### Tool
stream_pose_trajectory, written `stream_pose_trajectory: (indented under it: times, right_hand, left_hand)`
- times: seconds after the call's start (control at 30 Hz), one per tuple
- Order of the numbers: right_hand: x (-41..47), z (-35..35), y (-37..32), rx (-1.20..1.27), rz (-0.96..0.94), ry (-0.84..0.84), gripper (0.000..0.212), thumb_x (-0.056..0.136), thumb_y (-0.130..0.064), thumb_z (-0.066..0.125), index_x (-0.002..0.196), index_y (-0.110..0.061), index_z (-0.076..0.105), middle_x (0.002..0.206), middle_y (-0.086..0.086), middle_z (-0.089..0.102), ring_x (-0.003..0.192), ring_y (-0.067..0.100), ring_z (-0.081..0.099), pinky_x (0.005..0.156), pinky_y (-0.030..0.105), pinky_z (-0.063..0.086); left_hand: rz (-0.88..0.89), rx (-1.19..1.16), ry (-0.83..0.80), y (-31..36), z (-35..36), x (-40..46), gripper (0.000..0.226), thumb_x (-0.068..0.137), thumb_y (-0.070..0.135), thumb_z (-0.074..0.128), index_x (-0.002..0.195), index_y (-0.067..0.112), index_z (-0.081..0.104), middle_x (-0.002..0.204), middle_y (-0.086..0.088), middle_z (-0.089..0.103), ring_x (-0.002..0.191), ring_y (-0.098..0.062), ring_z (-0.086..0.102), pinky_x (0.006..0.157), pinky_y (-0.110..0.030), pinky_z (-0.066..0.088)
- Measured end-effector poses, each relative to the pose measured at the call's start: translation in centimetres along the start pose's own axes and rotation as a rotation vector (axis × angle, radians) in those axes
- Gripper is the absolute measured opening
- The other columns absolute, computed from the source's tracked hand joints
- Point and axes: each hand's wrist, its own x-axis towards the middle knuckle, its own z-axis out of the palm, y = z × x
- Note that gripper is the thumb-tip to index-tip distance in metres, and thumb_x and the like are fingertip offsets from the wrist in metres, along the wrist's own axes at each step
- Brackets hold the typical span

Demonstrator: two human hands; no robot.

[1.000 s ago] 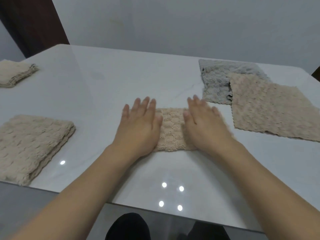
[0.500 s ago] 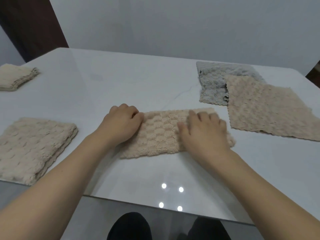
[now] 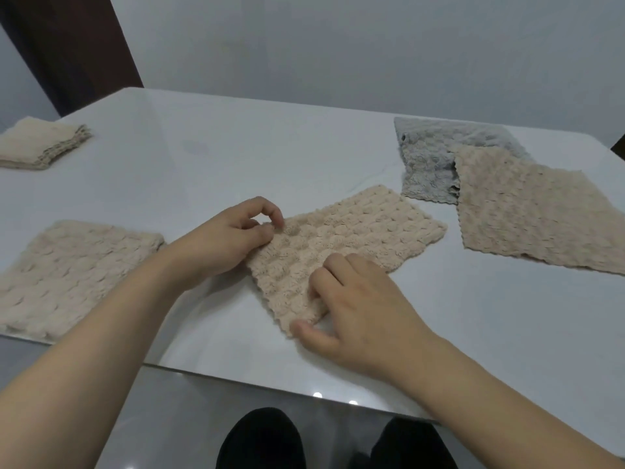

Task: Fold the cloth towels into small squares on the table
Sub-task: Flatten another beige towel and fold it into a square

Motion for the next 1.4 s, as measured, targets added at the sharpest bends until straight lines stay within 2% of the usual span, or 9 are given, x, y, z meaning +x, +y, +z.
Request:
stream_pose_trajectory:
  times: [0.17,0.3,0.43,0.6,0.8,0.93,1.07,1.3,1.4]
  right_hand:
    - [0.6,0.1,-1.9,-0.129,0.148,-0.099,0.077,0.066,-0.086,0.029,0.091,-0.017,0.051,0.093,0.0,0.048,0.087,0.021,0.044,0.079,0.038,0.039]
    - [1.6,-0.6,-2.6,-0.16,0.138,-0.096,0.042,0.08,-0.049,0.044,0.095,-0.011,0.055,0.097,0.008,0.053,0.092,0.028,0.05,0.07,0.037,0.036]
    - [1.8,-2.3,-1.6,-0.077,0.074,-0.12,0.017,0.089,-0.033,0.045,0.094,-0.017,0.048,0.096,0.004,0.048,0.091,0.025,0.046,0.067,0.032,0.03]
    - [2.3,-5.6,1.6,0.256,0.171,-0.328,0.023,0.086,-0.023,0.05,0.066,-0.015,0.041,0.069,0.001,0.049,0.069,0.021,0.05,0.06,0.036,0.037]
    - [1.7,-7.0,5.6,0.719,0.4,-0.337,0.019,0.083,-0.024,0.059,0.077,-0.008,0.053,0.071,0.002,0.055,0.064,0.015,0.056,0.063,0.04,0.05]
    - [2.7,-7.3,7.7,0.586,0.416,-0.347,0.042,0.081,-0.043,0.072,0.089,-0.004,0.062,0.075,0.01,0.062,0.061,0.014,0.058,0.063,0.037,0.049]
    - [4.2,-6.6,11.4,0.344,0.525,-0.272,0.029,0.09,-0.037,0.06,0.077,-0.011,0.059,0.074,0.006,0.061,0.069,0.02,0.056,0.065,0.037,0.044]
    - [5.6,-2.1,14.1,-0.102,0.59,-0.125,0.032,0.089,-0.032,0.038,0.061,-0.017,0.032,0.074,0.007,0.045,0.076,0.028,0.046,0.064,0.033,0.033]
    - [5.7,-1.1,15.0,-0.109,0.563,-0.046,0.028,0.092,-0.036,0.033,0.073,-0.017,0.041,0.08,0.007,0.051,0.077,0.028,0.047,0.065,0.033,0.033]
  left_hand:
    - [-0.101,0.006,-0.017,0.2,-0.6,0.5,0.033,0.095,-0.002,0.044,0.092,0.013,0.074,0.078,-0.012,0.054,0.069,-0.022,0.043,0.066,-0.032,0.037]
    - [-0.145,0.045,-0.064,0.6,-0.8,0.5,0.055,0.08,-0.02,0.032,0.099,0.013,0.072,0.083,-0.002,0.068,0.068,-0.015,0.058,0.064,-0.023,0.046]
    - [-0.124,0.043,-0.163,0.3,-1.7,-0.1,0.064,0.079,-0.025,0.035,0.108,0.019,0.071,0.111,-0.006,0.071,0.101,-0.021,0.066,0.09,-0.034,0.051]
    - [-0.052,-0.061,-0.242,0.7,-2.3,-0.4,0.024,0.078,0.022,0.073,0.096,0.006,0.071,0.079,-0.012,0.066,0.072,-0.021,0.057,0.069,-0.031,0.042]
    - [0.075,-0.129,-0.138,2.1,0.1,1.3,0.035,0.087,0.037,0.07,0.095,0.002,0.07,0.097,0.001,0.069,0.097,-0.013,0.066,0.094,-0.028,0.046]
    - [0.153,-0.12,-0.098,3.5,3.0,4.2,0.054,0.088,0.046,0.067,0.094,-0.007,0.058,0.084,-0.007,0.058,0.079,-0.019,0.054,0.075,-0.036,0.043]
    - [0.171,0.044,0.056,4.7,6.1,7.9,0.046,0.094,0.043,0.061,0.077,0.003,0.047,0.07,-0.003,0.04,0.061,-0.015,0.038,0.057,-0.03,0.03]
    - [0.101,0.47,0.164,4.1,10.0,13.0,0.037,0.095,0.046,0.051,0.079,0.013,0.056,0.07,0.005,0.057,0.07,-0.019,0.054,0.061,-0.032,0.037]
    - [0.083,0.55,0.23,3.8,10.4,13.7,0.037,0.095,0.047,0.048,0.073,0.018,0.05,0.069,0.005,0.054,0.07,-0.019,0.054,0.057,-0.031,0.032]
